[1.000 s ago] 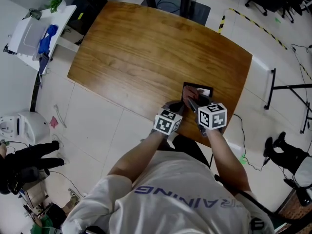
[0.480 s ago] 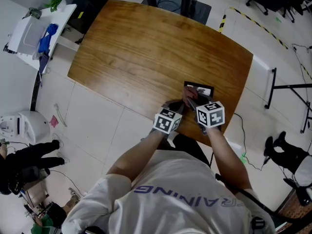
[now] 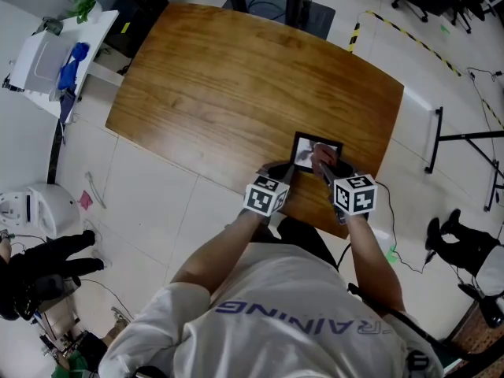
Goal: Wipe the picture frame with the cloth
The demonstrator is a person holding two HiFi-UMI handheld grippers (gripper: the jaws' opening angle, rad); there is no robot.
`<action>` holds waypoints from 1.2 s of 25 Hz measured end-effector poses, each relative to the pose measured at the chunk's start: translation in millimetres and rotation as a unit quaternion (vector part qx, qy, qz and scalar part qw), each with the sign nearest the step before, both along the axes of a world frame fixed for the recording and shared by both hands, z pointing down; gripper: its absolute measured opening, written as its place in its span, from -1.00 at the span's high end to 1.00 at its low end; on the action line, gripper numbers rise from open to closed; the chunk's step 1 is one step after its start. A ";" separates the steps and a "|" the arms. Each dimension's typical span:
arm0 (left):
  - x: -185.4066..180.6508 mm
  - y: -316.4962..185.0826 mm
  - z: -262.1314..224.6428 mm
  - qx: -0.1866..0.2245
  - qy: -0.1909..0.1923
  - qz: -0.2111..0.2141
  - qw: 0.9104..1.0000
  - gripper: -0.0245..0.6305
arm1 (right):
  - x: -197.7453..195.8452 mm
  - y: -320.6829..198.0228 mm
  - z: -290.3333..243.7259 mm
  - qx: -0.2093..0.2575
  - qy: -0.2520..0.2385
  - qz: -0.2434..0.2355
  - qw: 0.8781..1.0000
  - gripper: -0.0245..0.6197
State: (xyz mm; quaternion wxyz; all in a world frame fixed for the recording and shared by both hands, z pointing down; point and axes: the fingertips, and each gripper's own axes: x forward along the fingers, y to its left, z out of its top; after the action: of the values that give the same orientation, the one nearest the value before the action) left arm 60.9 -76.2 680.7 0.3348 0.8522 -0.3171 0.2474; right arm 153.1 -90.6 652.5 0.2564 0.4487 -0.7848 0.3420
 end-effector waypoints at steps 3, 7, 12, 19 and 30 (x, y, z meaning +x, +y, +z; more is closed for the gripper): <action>0.1 0.2 0.5 0.003 -0.001 0.000 1.000 0.92 | 22.4 3.9 -0.2 0.002 -0.003 0.025 1.000 0.52; -0.4 0.2 0.4 0.005 -0.003 -0.001 1.000 0.92 | 40.8 8.9 -4.2 0.019 -0.004 0.038 0.999 0.52; -0.3 -0.1 0.3 0.006 -0.003 -0.001 1.000 0.92 | 57.6 15.2 -7.4 0.038 0.004 0.057 0.998 0.52; -5.0 0.0 8.9 -0.003 -0.006 -0.009 1.000 0.92 | 62.3 21.8 -3.9 0.040 0.000 0.071 0.997 0.52; -65.9 -99.3 -149.3 0.155 0.057 -0.099 0.981 0.92 | 119.7 -20.8 -129.7 0.190 -0.028 0.165 0.967 0.52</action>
State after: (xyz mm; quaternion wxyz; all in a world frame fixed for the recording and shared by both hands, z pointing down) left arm -5.0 -175.6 531.4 0.2388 0.8706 -0.4153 0.1121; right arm 272.8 -111.4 522.9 0.0846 0.6025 -0.7577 0.2362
